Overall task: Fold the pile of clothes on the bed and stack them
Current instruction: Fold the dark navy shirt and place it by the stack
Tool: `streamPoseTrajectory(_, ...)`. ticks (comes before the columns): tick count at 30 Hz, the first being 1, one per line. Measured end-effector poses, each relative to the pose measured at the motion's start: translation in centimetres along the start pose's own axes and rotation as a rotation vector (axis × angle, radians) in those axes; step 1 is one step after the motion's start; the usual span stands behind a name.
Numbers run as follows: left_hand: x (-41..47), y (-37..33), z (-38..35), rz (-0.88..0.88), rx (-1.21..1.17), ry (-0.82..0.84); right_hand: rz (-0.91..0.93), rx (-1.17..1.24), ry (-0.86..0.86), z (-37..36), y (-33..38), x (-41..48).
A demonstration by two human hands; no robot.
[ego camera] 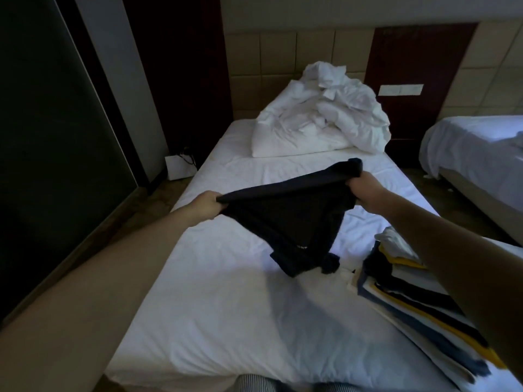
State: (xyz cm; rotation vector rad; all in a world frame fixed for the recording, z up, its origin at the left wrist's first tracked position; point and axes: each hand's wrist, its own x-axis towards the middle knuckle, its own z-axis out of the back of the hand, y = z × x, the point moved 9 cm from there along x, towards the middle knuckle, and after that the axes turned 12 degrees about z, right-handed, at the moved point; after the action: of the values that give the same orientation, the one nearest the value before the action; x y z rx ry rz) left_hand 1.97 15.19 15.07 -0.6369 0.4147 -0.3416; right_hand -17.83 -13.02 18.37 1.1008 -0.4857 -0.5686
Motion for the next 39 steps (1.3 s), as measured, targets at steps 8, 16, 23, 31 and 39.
streamPoseTrajectory(8, 3.9, -3.0, 1.5, 0.264, -1.138, 0.041, 0.167, -0.288, -0.038, 1.5, 3.3, 5.4)
streamPoseTrajectory(16, 8.9, -9.7, 10.4, 0.128, -1.258, -0.127, 0.394, -0.316, -0.204, 4.1, 11.9, 13.4)
streamPoseTrajectory(23, 9.2, -10.8, 14.8, -0.010, -1.176, -0.237, 0.553, -0.314, -0.235, 4.0, 15.6, 13.1)
streamPoseTrajectory(31, 3.1, -0.8, 5.8, 0.003, 0.023, 0.138, 0.154, -0.383, 0.588, -3.7, 0.6, 3.0)
streamPoseTrajectory(39, -2.2, 15.3, -12.8, 0.124, 0.690, 0.614, -0.099, -0.675, 0.957, -12.4, -19.0, -8.6)
